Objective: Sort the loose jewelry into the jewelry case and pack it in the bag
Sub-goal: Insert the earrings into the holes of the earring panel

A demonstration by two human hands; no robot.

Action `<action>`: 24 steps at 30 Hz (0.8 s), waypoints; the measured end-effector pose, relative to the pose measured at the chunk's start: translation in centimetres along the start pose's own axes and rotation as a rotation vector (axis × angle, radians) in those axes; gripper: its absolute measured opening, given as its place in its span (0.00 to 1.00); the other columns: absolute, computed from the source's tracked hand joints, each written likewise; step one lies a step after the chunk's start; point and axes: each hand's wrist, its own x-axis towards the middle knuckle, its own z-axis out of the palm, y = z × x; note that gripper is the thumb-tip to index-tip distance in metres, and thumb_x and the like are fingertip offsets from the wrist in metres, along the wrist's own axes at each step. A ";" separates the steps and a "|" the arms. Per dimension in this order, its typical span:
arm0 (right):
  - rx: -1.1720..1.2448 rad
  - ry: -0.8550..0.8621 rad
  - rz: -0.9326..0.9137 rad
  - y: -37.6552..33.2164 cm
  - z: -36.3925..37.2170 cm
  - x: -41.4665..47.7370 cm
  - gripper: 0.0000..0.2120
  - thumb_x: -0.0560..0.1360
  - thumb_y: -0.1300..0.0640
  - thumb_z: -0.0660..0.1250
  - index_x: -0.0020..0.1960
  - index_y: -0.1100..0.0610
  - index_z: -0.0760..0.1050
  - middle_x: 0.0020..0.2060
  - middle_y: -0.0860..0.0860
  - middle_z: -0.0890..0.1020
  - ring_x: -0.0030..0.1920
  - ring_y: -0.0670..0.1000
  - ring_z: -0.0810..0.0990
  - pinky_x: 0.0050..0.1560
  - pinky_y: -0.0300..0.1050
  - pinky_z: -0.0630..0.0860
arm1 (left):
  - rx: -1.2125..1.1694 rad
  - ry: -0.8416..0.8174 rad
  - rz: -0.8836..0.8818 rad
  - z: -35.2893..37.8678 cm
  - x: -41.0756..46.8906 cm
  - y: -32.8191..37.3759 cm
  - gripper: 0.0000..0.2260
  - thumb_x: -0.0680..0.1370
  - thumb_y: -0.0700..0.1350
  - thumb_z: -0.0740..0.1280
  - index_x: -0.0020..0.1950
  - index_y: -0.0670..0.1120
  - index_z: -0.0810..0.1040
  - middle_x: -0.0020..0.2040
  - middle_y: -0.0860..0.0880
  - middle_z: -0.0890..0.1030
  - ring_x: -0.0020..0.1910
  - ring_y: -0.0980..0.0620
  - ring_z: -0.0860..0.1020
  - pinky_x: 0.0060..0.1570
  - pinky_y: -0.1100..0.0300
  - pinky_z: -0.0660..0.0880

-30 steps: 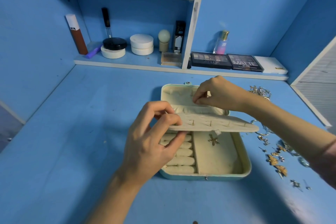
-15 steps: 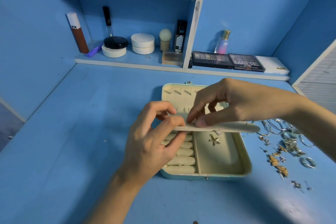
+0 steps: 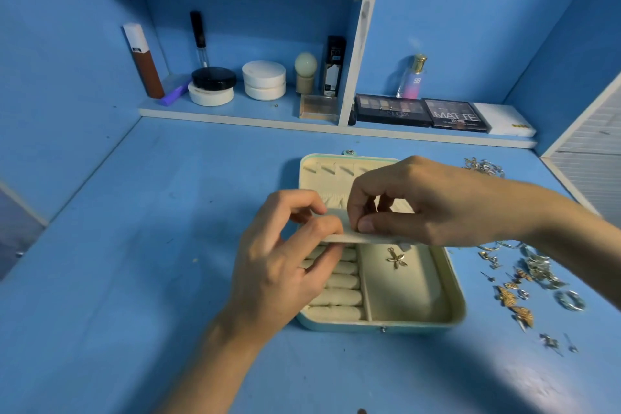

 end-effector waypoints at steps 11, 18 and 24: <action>0.110 0.065 -0.001 0.7 -0.1 -0.3 0.03 0.74 0.56 0.69 0.47 0.53 0.81 0.36 0.46 0.82 0.35 0.45 0.79 0.40 0.33 0.73 | -0.006 -0.008 0.009 -0.1 -0.1 0.0 0.04 0.75 0.40 0.68 0.45 0.47 0.74 0.48 0.49 0.71 0.43 0.53 0.73 0.47 0.63 0.73; 0.042 0.084 -0.015 0.7 0.4 -0.1 0.03 0.75 0.60 0.69 0.43 0.56 0.80 0.34 0.43 0.79 0.34 0.42 0.77 0.39 0.31 0.70 | 0.001 0.001 0.014 0.0 0.0 0.0 0.04 0.75 0.39 0.67 0.45 0.47 0.74 0.47 0.50 0.71 0.43 0.53 0.73 0.47 0.65 0.72; 0.204 0.082 0.054 1.1 0.1 -0.1 0.03 0.76 0.60 0.67 0.43 0.57 0.78 0.33 0.47 0.81 0.32 0.43 0.78 0.36 0.32 0.71 | -0.001 0.014 0.001 0.0 0.0 -0.1 0.04 0.75 0.39 0.67 0.45 0.47 0.74 0.47 0.50 0.71 0.43 0.52 0.73 0.49 0.66 0.72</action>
